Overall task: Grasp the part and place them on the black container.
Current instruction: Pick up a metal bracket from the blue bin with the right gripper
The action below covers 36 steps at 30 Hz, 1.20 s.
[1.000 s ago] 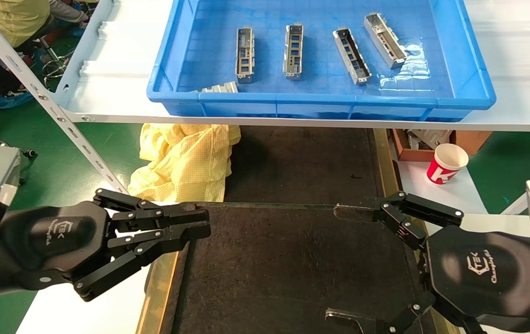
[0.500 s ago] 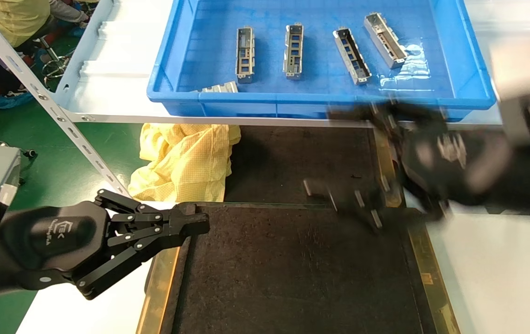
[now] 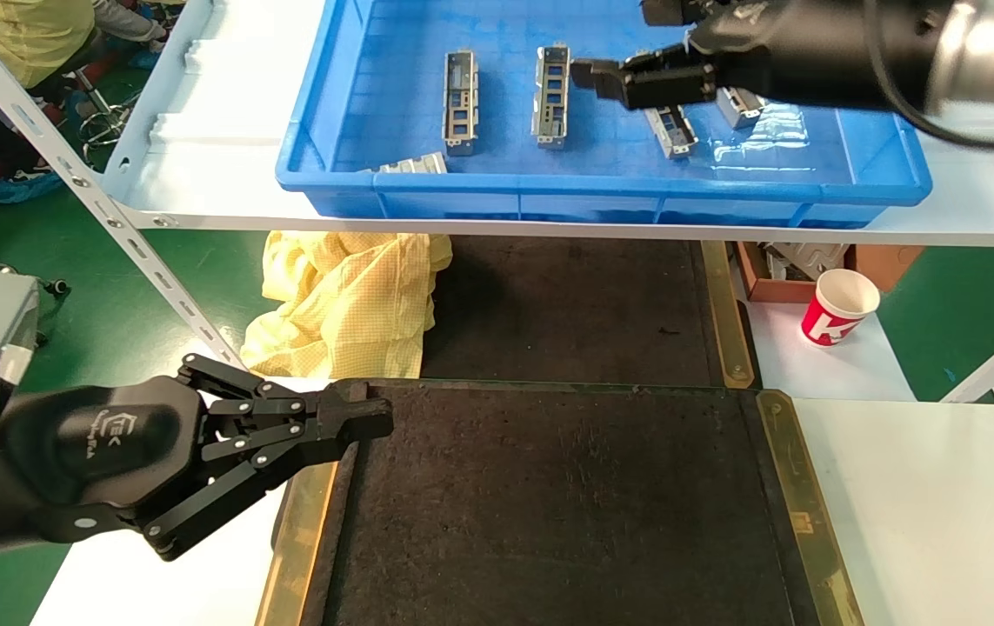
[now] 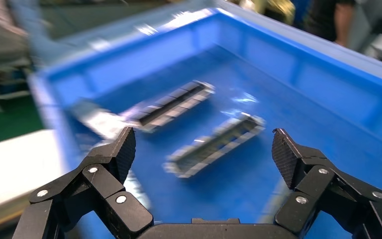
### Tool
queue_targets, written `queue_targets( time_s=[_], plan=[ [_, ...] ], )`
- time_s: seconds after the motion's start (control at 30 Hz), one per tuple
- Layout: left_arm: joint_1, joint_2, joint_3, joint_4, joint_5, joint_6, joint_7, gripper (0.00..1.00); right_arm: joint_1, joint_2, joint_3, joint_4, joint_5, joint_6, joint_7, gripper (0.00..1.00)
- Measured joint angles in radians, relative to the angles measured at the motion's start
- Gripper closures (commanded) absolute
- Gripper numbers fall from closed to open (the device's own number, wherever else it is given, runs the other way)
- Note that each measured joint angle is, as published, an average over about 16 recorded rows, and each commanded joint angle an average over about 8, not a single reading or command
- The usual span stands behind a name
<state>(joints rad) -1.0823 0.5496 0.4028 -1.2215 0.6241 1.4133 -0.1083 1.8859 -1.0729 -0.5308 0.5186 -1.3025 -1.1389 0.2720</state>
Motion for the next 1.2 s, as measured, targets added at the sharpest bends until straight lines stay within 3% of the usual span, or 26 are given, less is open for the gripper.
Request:
queue_targets(
  time_s=[0.23,0.43,0.6,0.93,1.03,1.2],
  plan=[
    [0.0,0.0,0.0,0.0,0.0,0.0,0.0,1.0,0.11,-0.118,-0.041,-0.259,-0.094,0.159,-0.054,0.0],
    [0.0,0.0,0.0,0.0,0.0,0.0,0.0,1.0,0.149,-0.17,-0.053,-0.38,-0.123,0.244,-0.077,0.0],
    [0.0,0.0,0.0,0.0,0.0,0.0,0.0,1.0,0.165,-0.183,-0.056,-0.429,-0.129,0.241,-0.091,0.0],
    [0.0,0.0,0.0,0.0,0.0,0.0,0.0,1.0,0.184,-0.178,-0.063,-0.477,-0.137,0.16,-0.107,0.01],
    [0.0,0.0,0.0,0.0,0.0,0.0,0.0,1.0,0.187,-0.178,-0.066,-0.487,-0.141,0.143,-0.106,0.23],
    [0.0,0.0,0.0,0.0,0.0,0.0,0.0,1.0,0.188,-0.179,-0.07,-0.503,-0.146,0.132,-0.1,0.83]
  ],
)
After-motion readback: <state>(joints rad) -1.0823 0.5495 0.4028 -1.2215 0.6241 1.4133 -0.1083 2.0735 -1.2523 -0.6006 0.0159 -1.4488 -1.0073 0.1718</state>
